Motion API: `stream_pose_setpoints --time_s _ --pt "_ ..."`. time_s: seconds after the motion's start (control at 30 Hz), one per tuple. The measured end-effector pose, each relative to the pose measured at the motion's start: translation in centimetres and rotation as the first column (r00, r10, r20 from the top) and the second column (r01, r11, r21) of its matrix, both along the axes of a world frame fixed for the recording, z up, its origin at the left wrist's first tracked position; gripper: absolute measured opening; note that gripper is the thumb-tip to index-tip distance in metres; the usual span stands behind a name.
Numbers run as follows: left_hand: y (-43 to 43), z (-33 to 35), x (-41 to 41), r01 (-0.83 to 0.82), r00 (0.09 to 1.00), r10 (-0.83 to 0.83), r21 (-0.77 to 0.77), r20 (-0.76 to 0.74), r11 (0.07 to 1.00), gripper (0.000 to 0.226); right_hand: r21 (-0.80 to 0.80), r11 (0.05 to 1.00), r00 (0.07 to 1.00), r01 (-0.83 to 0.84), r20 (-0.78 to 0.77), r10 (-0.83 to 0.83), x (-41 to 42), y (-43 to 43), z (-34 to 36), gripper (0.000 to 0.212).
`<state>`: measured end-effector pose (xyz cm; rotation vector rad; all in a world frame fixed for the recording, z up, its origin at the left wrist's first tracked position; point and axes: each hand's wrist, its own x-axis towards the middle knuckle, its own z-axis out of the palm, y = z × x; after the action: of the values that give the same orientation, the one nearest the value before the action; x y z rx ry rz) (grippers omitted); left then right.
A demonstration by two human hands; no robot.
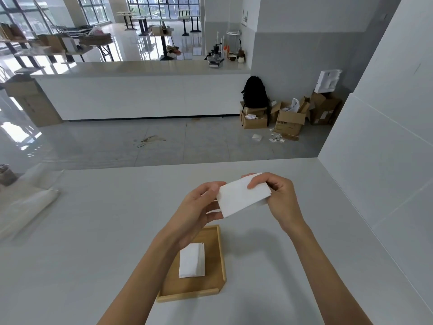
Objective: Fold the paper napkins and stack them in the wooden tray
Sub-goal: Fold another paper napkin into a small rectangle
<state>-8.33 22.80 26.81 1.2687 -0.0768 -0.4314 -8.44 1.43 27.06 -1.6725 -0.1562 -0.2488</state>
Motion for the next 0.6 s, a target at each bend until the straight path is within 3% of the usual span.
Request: stream_pose_setpoints --time_s 0.1,0.17,0.3,0.4,0.5,0.6 --pt "-0.3 -0.3 0.1 -0.013 1.0 0.013 0.017 -0.019 1.0 0.022 -0.015 0.999 0.999 -0.034 -0.019 0.034 -0.1 0.0 -0.1 0.056" --pt "-0.2 -0.5 0.2 -0.038 0.999 0.038 0.012 -0.033 0.999 0.022 0.008 0.998 0.992 -0.056 -0.11 0.057 0.1 -0.2 -0.4 0.05" --pt "0.0 -1.0 0.2 -0.114 0.993 0.115 0.051 -0.014 0.992 0.024 0.293 0.951 0.91 -0.098 -0.361 0.205 0.4 -0.8 -1.0 0.033" --pt "0.2 -1.3 0.0 -0.145 0.989 0.144 0.111 0.014 0.983 0.027 0.22 0.969 0.891 -0.112 -0.409 0.196 0.3 -0.6 -1.3 0.038" --pt "0.3 -1.6 -0.2 -0.133 0.991 0.13 0.127 0.032 0.983 0.03 0.153 0.984 0.922 -0.091 -0.361 0.141 0.4 -0.1 -1.7 0.041" --pt "0.6 -1.6 -0.5 -0.078 0.996 0.08 0.044 -0.041 0.996 0.043 0.089 0.996 0.957 -0.024 -0.285 0.048 0.6 0.2 -1.8 0.041"
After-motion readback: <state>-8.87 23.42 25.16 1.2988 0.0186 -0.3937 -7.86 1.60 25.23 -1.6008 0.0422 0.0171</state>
